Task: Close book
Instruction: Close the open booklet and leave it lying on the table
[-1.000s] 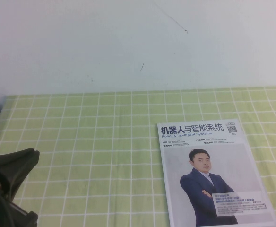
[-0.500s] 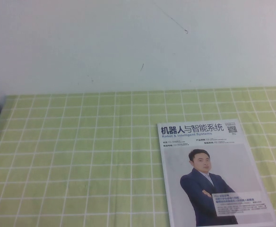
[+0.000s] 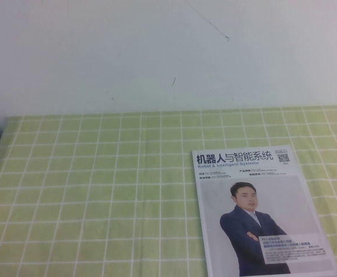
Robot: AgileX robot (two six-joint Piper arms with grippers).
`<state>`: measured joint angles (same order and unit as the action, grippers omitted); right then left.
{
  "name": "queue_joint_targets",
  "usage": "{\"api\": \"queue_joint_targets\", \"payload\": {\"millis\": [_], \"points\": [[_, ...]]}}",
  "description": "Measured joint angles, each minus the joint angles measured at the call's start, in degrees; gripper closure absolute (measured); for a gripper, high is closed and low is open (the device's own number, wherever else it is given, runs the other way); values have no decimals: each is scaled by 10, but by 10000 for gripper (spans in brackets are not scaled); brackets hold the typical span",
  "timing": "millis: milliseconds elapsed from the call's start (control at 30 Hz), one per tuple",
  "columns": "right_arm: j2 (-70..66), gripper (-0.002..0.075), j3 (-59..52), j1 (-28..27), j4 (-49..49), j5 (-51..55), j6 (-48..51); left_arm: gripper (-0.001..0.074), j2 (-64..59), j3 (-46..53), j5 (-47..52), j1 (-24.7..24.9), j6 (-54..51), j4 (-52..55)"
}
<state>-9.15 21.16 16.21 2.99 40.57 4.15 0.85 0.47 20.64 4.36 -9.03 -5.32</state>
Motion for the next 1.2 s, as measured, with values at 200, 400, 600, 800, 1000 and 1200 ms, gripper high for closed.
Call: {"api": "queue_joint_targets", "payload": {"millis": [200, 400, 600, 800, 1000, 1200], "points": [[0, 729, 0, 0, 0, 0, 0, 738, 0, 1, -9, 2, -1, 0], [0, 729, 0, 0, 0, 0, 0, 738, 0, 1, -9, 10, 90, 18], [0, 729, 0, 0, -1, 0, 0, 738, 0, 1, -9, 14, 144, 38], [0, 729, 0, 0, -1, 0, 0, 738, 0, 1, -9, 14, 124, 42], [0, 729, 0, 0, -1, 0, 0, 738, 0, 1, -10, 14, 119, 42], [0, 729, 0, 0, -1, 0, 0, 738, 0, 1, -10, 14, 118, 42]]}}
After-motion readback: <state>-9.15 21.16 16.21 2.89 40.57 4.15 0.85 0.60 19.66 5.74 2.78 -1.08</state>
